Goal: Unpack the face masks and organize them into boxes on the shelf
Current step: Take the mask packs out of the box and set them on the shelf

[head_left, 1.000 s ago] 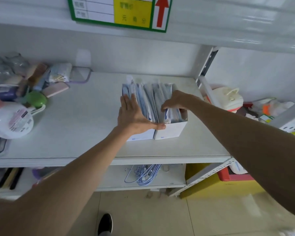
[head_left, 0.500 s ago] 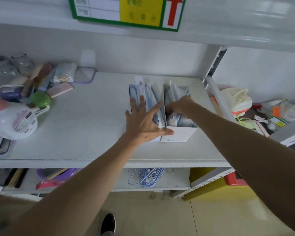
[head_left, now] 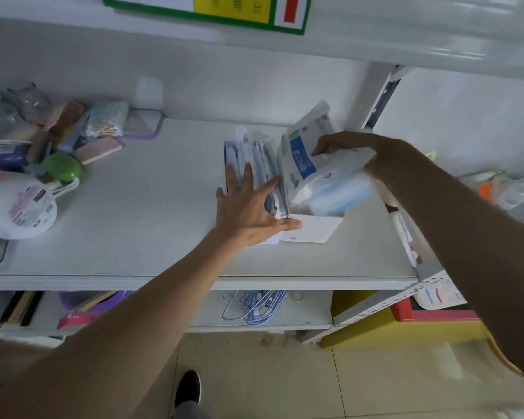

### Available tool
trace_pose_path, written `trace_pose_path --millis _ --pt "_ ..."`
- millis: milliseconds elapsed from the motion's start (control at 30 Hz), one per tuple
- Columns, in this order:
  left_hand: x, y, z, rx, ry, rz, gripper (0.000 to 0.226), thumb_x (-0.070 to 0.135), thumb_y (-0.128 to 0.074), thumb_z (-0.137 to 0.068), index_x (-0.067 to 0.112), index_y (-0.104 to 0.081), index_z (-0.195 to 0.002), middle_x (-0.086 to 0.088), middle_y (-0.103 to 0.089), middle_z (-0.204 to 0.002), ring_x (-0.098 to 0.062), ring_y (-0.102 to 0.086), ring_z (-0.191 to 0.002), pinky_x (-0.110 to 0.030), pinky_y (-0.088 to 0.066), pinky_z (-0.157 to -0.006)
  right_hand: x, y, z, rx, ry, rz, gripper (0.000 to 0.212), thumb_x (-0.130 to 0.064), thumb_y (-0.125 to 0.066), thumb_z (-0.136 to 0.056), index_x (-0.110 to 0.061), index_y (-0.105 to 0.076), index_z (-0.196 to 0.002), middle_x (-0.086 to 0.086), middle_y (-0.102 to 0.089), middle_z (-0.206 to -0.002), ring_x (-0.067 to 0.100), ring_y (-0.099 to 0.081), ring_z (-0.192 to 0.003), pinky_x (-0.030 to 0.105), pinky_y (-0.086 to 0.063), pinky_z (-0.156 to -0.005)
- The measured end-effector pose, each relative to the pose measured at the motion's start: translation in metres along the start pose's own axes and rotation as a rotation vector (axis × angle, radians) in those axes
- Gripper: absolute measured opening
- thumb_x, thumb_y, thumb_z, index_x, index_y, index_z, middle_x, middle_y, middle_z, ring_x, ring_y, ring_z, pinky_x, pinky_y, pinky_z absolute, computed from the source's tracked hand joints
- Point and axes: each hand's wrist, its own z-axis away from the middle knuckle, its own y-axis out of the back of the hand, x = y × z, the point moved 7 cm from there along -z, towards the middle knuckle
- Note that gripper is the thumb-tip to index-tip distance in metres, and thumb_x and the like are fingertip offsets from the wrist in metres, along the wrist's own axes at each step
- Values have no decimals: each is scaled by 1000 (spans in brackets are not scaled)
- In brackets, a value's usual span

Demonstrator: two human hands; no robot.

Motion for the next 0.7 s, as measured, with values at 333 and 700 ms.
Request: trace_pose_path --millis 333,700 --pt "-14 28 4 -308 14 329 154 67 -83 -43 37 30 -143 1 29 -156 -25 25 -142 -49 1 -117 -18 15 8 -105 121 -252 45 -26 -70 -77 -16 -63 -120 14 -64 -126 28 -65 -103 44 -55 -84" --pt "-186 92 90 135 555 1612 32 36 -34 -101 19 -58 -111 -4 -61 -117 -19 -61 -99 -33 -50 -83 -52 -234 -27 -174 117 -229 21 -16 -78 -68 -3 -71 -82 23 -70 -88 33 -63 -74 40 -56 -71"
